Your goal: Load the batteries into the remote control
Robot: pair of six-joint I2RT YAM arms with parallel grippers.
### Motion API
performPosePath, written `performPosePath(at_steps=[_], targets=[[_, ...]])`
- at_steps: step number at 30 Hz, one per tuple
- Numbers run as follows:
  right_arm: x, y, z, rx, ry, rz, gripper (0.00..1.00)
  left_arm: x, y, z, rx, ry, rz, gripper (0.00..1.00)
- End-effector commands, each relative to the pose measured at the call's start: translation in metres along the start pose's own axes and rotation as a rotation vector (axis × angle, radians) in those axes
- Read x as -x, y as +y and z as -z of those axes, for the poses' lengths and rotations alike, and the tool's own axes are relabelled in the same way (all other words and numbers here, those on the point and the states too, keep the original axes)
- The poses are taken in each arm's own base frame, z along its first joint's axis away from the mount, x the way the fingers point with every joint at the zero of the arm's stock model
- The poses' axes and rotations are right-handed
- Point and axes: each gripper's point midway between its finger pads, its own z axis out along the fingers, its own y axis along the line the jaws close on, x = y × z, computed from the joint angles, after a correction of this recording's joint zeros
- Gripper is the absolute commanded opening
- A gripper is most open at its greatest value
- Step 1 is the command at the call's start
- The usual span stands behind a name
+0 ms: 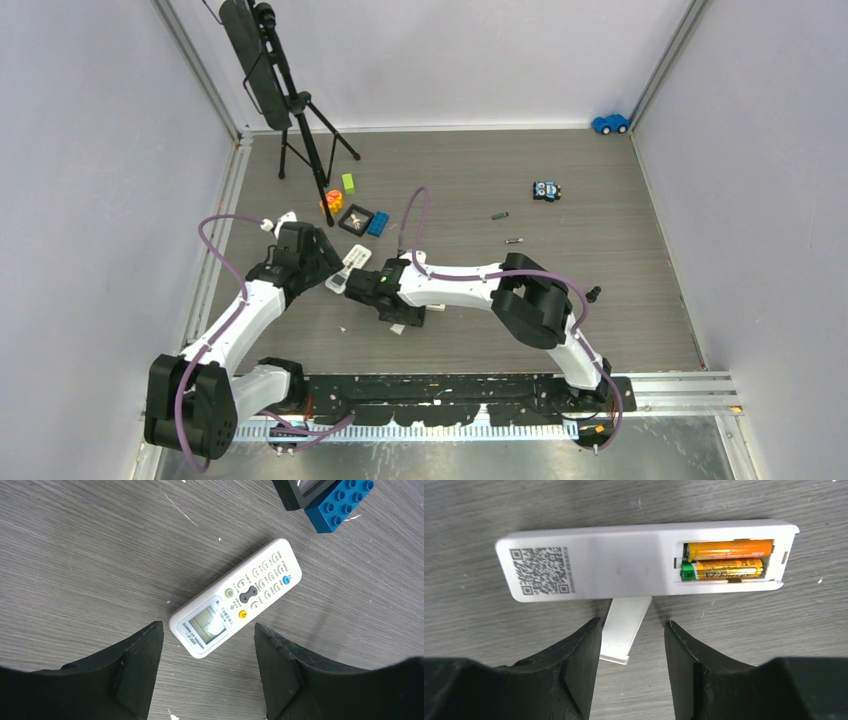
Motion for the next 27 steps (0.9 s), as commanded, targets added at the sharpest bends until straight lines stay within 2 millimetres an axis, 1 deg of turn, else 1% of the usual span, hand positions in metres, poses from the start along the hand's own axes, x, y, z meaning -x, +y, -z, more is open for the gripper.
performPosePath(at_steps=[1, 5, 7, 9, 13, 15, 18, 21, 23, 27], targets=[[-0.018, -0.021, 0.011, 0.004, 0.116, 0.138, 0.54, 0.009, -0.011, 0.001, -0.057, -0.031, 0.002, 0.68], [-0.033, -0.042, 0.011, -0.007, 0.190, 0.199, 0.52, 0.008, -0.013, 0.001, -0.069, -0.025, 0.003, 0.68], [-0.035, -0.048, 0.013, 0.003, 0.203, 0.209, 0.50, 0.007, -0.014, 0.001, -0.074, -0.022, 0.001, 0.68], [-0.037, -0.048, 0.014, 0.026, 0.211, 0.226, 0.50, 0.007, -0.015, 0.001, -0.081, -0.021, 0.002, 0.68], [-0.042, -0.038, 0.015, 0.077, 0.234, 0.287, 0.51, 0.007, -0.017, 0.000, -0.087, -0.013, 0.002, 0.68], [-0.036, -0.039, 0.013, 0.072, 0.208, 0.332, 0.51, 0.006, -0.018, -0.001, -0.090, -0.009, 0.002, 0.68], [-0.025, -0.044, 0.012, 0.065, 0.156, 0.419, 0.56, 0.005, -0.019, -0.001, -0.100, -0.003, 0.000, 0.68], [-0.019, -0.041, 0.012, 0.096, 0.124, 0.510, 0.59, 0.005, -0.022, 0.000, -0.112, -0.002, 0.000, 0.68], [-0.017, -0.037, 0.013, 0.130, 0.118, 0.570, 0.58, 0.005, -0.023, 0.001, -0.115, -0.002, -0.001, 0.68], [-0.013, -0.034, 0.014, 0.160, 0.095, 0.652, 0.53, 0.007, -0.024, 0.004, -0.121, -0.004, -0.001, 0.68]])
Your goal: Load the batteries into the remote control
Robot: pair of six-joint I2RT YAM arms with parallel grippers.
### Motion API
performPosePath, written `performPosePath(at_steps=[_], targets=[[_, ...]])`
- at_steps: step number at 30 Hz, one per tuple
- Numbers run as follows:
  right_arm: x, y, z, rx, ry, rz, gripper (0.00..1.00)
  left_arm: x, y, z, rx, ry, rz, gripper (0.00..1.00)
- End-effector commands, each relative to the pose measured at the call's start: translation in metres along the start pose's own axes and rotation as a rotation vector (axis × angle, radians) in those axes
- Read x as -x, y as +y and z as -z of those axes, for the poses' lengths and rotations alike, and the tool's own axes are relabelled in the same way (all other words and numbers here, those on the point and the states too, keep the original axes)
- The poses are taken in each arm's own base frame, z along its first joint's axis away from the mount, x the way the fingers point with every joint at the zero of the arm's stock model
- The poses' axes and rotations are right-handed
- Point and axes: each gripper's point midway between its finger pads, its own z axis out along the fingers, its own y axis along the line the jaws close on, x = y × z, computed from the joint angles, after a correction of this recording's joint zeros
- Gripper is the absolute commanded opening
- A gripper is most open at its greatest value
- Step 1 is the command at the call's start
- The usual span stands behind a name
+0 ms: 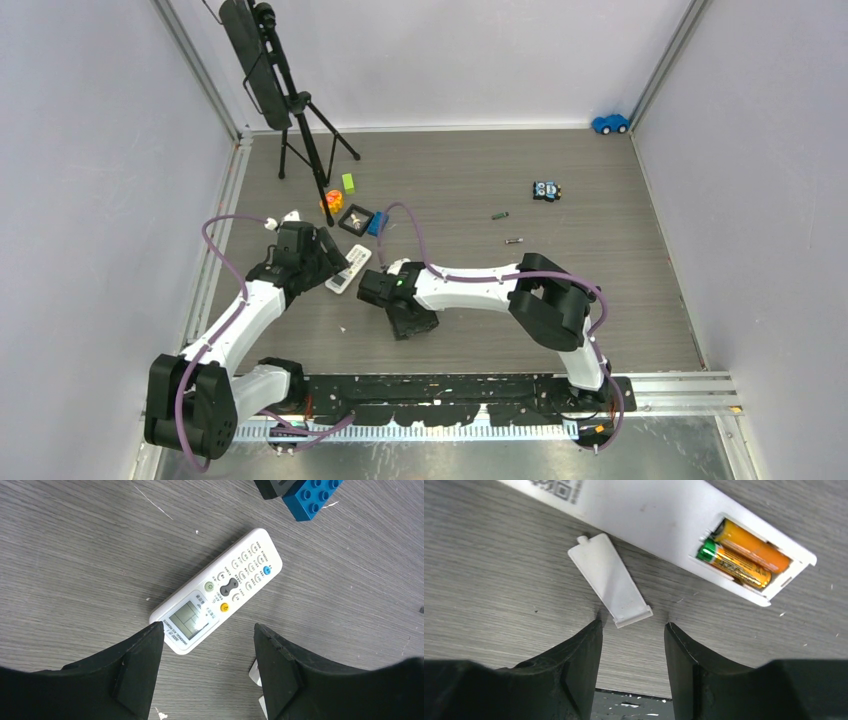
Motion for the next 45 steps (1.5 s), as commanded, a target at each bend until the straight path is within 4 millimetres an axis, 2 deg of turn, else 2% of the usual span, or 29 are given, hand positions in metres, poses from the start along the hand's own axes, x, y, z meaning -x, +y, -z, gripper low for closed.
performPosePath(at_steps=[1, 18, 27, 29, 33, 38, 42, 45], targets=[[0.013, -0.004, 0.005, 0.011, -0.066, 0.163, 0.53, 0.013, -0.011, 0.002, -0.045, -0.039, -0.006, 0.68], [0.022, 0.003, -0.001, 0.187, -0.070, 0.171, 0.53, 0.009, -0.015, 0.008, -0.065, -0.017, -0.004, 0.67], [0.015, 0.007, -0.006, 0.200, -0.038, 0.187, 0.37, 0.006, -0.015, 0.026, -0.090, -0.017, 0.002, 0.66], [0.012, 0.008, -0.004, 0.200, -0.035, 0.203, 0.38, 0.002, -0.019, 0.031, -0.119, 0.002, -0.003, 0.66], [0.007, 0.010, -0.004, 0.203, -0.025, 0.247, 0.47, -0.009, -0.023, 0.038, -0.155, 0.049, -0.012, 0.66], [0.005, 0.011, -0.004, 0.205, -0.027, 0.297, 0.53, -0.023, -0.020, 0.041, -0.167, 0.094, -0.009, 0.66], [-0.002, 0.015, -0.004, 0.220, -0.015, 0.353, 0.40, -0.034, -0.019, 0.043, -0.179, 0.138, -0.005, 0.66], [-0.004, 0.014, -0.006, 0.196, -0.023, 0.378, 0.38, -0.041, -0.015, 0.043, -0.174, 0.157, 0.000, 0.66]])
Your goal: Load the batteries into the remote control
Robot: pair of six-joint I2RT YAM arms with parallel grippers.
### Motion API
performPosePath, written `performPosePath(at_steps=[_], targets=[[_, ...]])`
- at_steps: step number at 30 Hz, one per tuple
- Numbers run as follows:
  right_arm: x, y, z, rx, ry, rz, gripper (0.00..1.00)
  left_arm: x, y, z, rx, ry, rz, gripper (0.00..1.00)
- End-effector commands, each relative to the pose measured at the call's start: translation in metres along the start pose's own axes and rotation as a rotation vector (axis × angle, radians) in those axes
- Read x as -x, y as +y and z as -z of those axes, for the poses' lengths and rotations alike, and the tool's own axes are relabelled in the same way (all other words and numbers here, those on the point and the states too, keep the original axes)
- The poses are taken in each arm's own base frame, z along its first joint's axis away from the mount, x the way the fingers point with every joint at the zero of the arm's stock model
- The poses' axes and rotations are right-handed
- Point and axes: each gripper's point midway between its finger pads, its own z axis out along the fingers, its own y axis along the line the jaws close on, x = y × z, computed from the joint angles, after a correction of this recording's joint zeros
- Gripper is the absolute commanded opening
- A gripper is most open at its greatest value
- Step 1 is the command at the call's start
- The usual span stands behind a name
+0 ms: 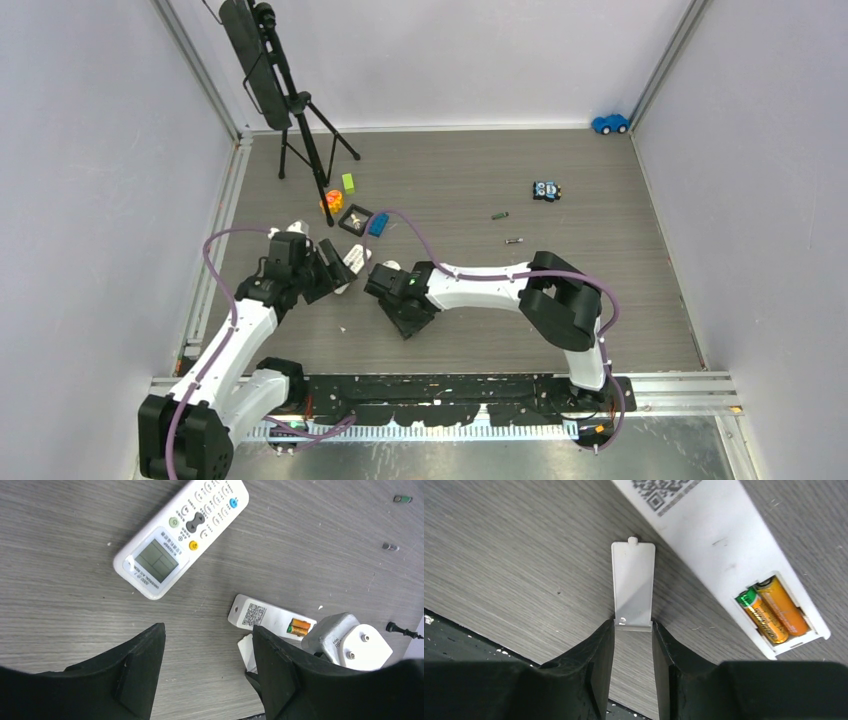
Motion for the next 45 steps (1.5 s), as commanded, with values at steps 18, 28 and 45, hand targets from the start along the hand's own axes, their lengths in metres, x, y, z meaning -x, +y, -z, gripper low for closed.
performPosePath(at_steps=[18, 28, 45], targets=[[0.018, 0.024, 0.034, 0.106, -0.143, -0.045, 0.35, -0.076, -0.011, -0.012, -0.242, 0.257, 0.115, 0.59], [0.024, 0.039, 0.045, 0.207, -0.195, -0.103, 0.34, -0.090, -0.018, -0.021, -0.312, 0.324, 0.193, 0.63], [0.056, 0.076, 0.052, 0.363, -0.273, -0.138, 0.34, -0.104, -0.020, -0.020, -0.333, 0.397, 0.228, 0.47]])
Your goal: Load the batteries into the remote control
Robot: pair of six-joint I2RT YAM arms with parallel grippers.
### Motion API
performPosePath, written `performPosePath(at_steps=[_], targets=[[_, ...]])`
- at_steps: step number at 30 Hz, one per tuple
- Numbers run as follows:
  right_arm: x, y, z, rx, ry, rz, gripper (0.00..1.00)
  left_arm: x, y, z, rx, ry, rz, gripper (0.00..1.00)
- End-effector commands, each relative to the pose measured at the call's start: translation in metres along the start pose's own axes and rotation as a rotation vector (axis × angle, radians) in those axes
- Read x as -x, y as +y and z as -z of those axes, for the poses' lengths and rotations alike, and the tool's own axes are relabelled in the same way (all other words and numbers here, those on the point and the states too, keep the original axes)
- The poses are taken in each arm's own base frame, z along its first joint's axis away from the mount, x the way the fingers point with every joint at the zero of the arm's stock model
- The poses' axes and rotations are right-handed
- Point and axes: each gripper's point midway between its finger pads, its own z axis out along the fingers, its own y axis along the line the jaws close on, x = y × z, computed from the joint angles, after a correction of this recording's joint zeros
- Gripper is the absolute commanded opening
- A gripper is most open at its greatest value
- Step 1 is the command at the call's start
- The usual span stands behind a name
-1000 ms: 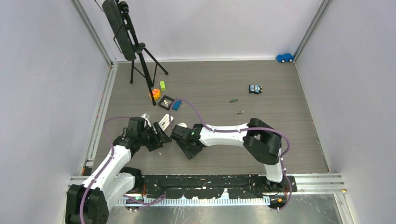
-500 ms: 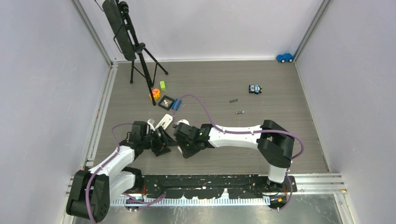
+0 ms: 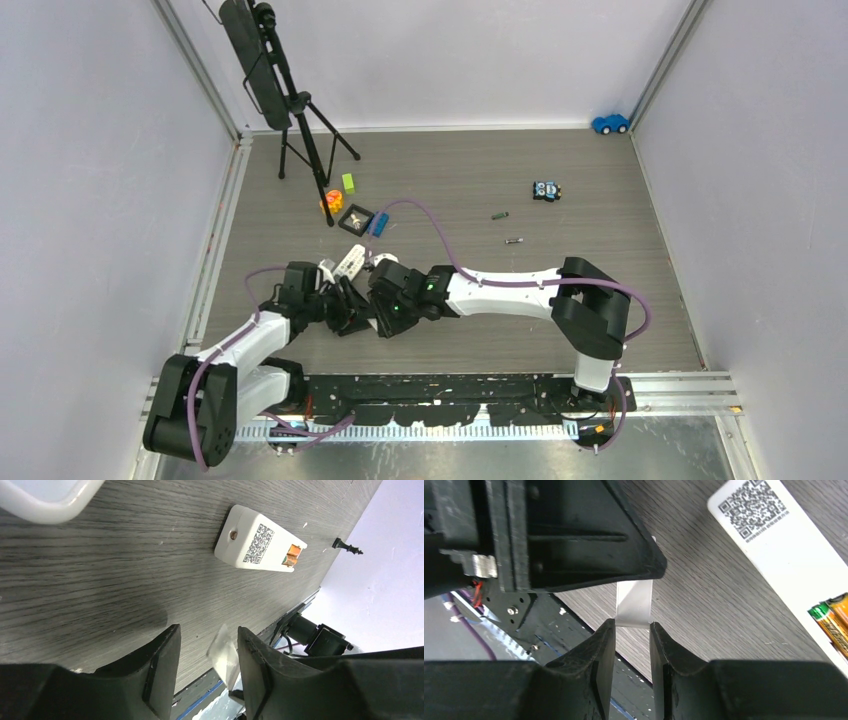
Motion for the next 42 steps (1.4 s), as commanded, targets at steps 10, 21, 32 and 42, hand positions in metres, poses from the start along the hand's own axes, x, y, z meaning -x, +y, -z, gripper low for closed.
performPosePath(at_steps=[10, 21, 32, 42], targets=[[0.031, 0.030, 0.000, 0.119, -0.127, -0.049, 0.51, 0.002, -0.022, 0.004, -0.082, -0.007, 0.040, 0.00], [0.043, 0.036, 0.055, 0.040, -0.323, 0.335, 0.63, 0.004, -0.039, 0.030, 0.033, -0.002, 0.156, 0.00], [0.076, 0.028, 0.070, -0.319, -0.517, 0.588, 0.37, 0.008, -0.055, 0.058, 0.168, -0.011, 0.287, 0.00], [0.082, 0.038, 0.056, -0.294, -0.546, 0.680, 0.48, 0.007, -0.053, 0.054, 0.166, 0.000, 0.324, 0.00]])
